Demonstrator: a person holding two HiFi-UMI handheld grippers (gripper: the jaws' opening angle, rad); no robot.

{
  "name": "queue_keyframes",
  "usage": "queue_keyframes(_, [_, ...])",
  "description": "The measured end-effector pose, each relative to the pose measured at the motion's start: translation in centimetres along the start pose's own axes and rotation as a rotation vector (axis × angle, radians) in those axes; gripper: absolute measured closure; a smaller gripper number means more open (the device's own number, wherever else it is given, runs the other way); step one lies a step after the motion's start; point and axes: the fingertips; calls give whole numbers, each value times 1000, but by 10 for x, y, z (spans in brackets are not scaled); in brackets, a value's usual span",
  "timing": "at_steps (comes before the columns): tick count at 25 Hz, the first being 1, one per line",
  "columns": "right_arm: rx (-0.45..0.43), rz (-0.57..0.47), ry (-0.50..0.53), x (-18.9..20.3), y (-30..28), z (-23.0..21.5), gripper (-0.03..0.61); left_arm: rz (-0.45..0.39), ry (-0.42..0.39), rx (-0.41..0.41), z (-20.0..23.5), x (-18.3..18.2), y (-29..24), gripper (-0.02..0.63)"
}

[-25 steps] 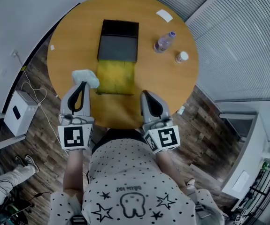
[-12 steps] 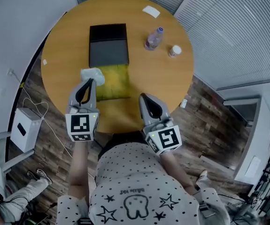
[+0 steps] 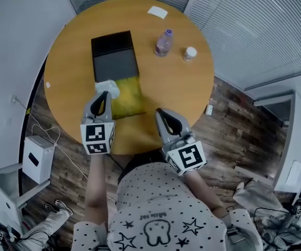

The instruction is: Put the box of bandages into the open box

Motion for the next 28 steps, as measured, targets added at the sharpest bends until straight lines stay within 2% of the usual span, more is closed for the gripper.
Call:
queue_keyframes(19, [12, 31, -14, 9, -3, -7, 574, 192, 7, 68, -22, 72, -48, 601])
queue_keyframes(28, [24, 45, -26, 13, -3, -15, 574, 310, -1, 120, -35, 103, -66, 601])
Point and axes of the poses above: the fingertips, and each gripper's own axes: y backward along the fingers, z to its left, x out of its underside, and after that the axes turned 3 degrees about -x, right-handed
